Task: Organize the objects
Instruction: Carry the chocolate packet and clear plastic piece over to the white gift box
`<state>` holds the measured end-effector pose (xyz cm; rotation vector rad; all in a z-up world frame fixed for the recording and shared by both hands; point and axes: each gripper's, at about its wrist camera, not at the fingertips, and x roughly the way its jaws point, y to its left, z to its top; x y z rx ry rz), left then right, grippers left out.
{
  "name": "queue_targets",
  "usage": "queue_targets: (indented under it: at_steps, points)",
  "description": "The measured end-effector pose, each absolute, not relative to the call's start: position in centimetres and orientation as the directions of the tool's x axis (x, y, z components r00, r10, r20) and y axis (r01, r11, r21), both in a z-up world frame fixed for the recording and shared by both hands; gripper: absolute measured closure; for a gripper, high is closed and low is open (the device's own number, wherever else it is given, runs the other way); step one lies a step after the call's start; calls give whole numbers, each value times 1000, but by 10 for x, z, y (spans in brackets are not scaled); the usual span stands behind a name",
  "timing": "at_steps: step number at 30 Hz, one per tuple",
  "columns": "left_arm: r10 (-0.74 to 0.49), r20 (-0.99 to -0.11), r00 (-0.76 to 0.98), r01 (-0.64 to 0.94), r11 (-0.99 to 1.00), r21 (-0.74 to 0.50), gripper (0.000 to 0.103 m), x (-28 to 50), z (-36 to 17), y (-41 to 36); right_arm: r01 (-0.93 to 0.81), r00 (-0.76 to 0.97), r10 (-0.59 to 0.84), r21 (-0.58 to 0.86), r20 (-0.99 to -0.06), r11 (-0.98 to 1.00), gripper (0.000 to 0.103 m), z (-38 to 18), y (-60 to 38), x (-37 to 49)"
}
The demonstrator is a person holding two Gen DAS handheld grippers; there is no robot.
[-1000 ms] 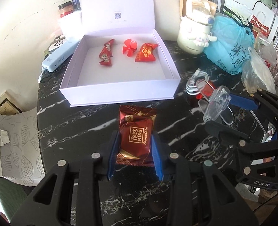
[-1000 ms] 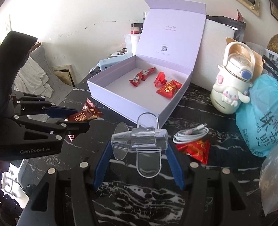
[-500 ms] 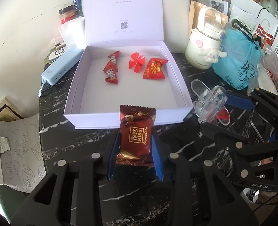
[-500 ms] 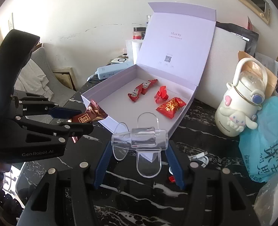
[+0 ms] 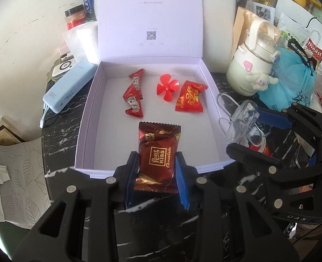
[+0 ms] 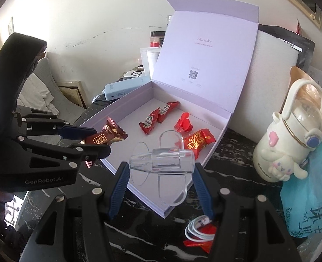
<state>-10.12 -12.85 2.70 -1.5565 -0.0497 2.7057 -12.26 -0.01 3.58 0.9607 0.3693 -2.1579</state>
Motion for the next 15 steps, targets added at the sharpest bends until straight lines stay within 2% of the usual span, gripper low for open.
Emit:
queue_targets:
  at_steps: [15]
  points:
    - [29,-869,-495,-19,-1000,-23,71,-157,22,-139,732,-453,-501,13,-738,-681,44,34,-19,-176]
